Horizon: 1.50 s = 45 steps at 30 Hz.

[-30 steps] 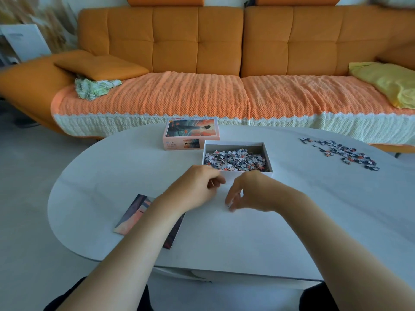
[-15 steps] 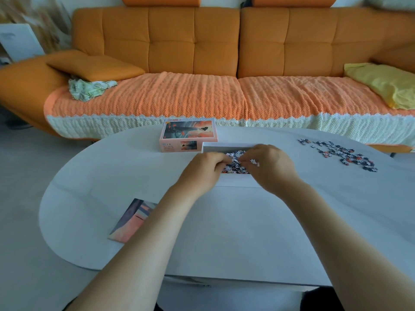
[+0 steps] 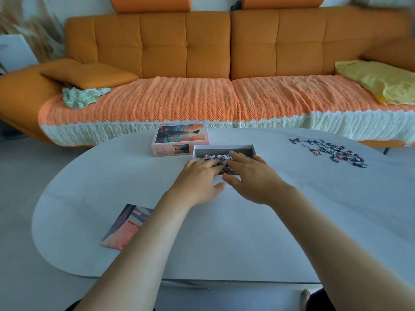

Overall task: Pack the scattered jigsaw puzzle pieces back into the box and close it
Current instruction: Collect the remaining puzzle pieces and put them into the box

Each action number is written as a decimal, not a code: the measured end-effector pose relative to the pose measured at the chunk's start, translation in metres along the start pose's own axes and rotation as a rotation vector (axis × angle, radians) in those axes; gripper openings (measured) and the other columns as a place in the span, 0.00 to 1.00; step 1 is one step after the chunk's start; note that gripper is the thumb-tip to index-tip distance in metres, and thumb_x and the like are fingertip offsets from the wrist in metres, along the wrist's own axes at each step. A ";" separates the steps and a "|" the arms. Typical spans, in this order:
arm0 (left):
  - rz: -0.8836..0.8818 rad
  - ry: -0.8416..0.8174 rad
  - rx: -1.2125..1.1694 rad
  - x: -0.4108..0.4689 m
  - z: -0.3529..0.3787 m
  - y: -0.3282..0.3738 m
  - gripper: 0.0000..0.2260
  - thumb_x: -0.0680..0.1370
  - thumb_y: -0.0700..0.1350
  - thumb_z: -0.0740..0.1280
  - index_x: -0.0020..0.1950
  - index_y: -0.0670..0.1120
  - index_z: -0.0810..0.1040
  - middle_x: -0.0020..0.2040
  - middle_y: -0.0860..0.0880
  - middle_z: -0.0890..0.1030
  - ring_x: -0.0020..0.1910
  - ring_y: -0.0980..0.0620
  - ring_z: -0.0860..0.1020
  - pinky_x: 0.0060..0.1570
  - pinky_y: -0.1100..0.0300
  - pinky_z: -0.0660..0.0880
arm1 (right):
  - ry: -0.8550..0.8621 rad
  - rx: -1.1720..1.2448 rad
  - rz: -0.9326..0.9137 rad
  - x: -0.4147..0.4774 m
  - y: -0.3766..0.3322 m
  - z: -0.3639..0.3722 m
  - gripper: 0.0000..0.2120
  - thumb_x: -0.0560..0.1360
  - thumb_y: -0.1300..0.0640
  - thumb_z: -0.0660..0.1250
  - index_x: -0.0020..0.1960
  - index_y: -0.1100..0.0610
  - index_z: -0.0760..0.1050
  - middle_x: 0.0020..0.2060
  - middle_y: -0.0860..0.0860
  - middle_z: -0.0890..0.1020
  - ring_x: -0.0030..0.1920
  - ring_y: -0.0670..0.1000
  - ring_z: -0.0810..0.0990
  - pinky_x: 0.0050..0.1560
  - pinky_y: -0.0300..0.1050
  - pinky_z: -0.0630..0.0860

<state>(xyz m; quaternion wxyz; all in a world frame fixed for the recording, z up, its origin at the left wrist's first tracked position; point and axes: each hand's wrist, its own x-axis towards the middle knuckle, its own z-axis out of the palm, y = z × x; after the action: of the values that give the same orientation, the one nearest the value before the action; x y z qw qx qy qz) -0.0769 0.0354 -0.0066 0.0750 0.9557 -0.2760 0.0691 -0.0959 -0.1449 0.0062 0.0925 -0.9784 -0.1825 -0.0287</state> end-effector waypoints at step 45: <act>-0.182 -0.271 -0.108 0.258 0.094 0.163 0.38 0.77 0.65 0.53 0.80 0.49 0.43 0.80 0.49 0.43 0.79 0.48 0.43 0.76 0.48 0.43 | 0.028 0.061 0.665 -0.046 0.298 -0.006 0.45 0.71 0.27 0.53 0.78 0.52 0.45 0.78 0.57 0.45 0.78 0.56 0.41 0.76 0.55 0.45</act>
<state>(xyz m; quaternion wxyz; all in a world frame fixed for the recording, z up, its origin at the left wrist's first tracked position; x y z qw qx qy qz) 0.0604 -0.2513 -0.0370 0.0941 0.9720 -0.1992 -0.0823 -0.0307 -0.4355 -0.0427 0.1286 -0.9807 0.1471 -0.0050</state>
